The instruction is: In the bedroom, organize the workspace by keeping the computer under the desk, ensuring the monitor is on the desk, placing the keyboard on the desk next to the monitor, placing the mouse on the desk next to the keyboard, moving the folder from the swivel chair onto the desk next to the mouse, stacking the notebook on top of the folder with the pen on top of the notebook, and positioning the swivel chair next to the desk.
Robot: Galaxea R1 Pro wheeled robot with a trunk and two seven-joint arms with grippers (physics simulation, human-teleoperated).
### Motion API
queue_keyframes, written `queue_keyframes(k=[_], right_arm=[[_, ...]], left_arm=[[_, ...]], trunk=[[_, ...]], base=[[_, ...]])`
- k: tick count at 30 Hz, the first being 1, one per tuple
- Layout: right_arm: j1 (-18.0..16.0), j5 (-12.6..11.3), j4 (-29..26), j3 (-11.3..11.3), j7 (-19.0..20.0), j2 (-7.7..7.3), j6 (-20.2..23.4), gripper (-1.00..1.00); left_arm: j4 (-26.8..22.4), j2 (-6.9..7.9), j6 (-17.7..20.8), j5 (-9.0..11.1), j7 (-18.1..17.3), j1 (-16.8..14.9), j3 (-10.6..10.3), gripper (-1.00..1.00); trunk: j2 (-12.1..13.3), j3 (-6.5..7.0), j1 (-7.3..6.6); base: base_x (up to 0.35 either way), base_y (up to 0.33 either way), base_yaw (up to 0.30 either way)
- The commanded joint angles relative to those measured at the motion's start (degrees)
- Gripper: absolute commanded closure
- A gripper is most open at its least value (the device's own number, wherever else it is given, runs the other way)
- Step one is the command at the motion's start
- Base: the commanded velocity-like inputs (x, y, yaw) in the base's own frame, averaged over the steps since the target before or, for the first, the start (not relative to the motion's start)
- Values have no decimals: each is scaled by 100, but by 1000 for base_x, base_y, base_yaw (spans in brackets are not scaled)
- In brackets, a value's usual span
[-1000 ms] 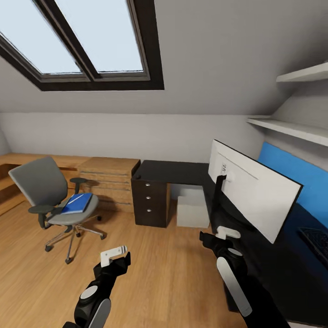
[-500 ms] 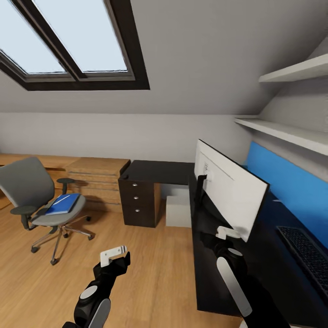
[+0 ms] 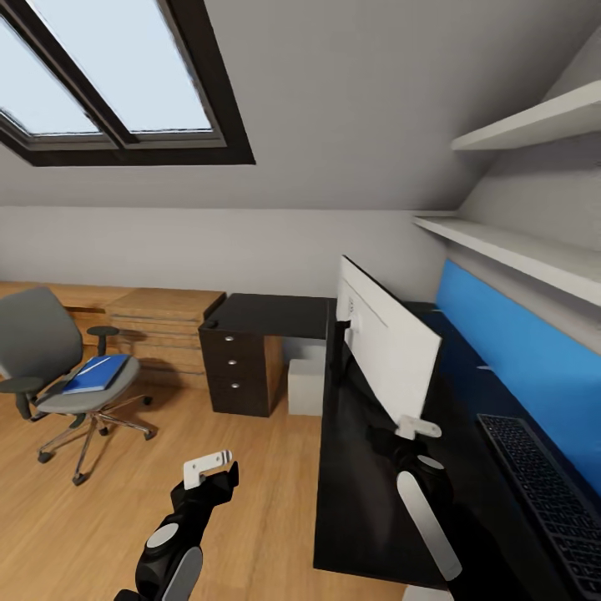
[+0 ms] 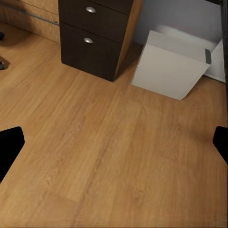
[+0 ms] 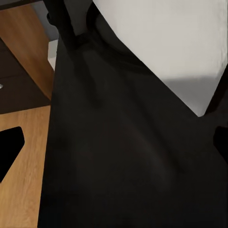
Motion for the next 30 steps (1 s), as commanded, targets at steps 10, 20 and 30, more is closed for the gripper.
queue_keyframes(k=[10,20,30], right_arm=[[-6,-51,1,12,-59,-7,9,-100],[-6,-49,1,9,-63,-7,1,-100],[-6,-51,7,8,-60,-7,0,-100]], left_arm=[[-9,0,16,52,48,-5,0,-100],[-9,5,15,43,48,-5,0,-100],[-9,47,15,56,48,-5,37,-100]], trunk=[[-7,-9,1],[-7,-3,1],[-7,54,1]], base=[[-1,-37,0],[-166,-195,-17],[-21,-218,-164]])
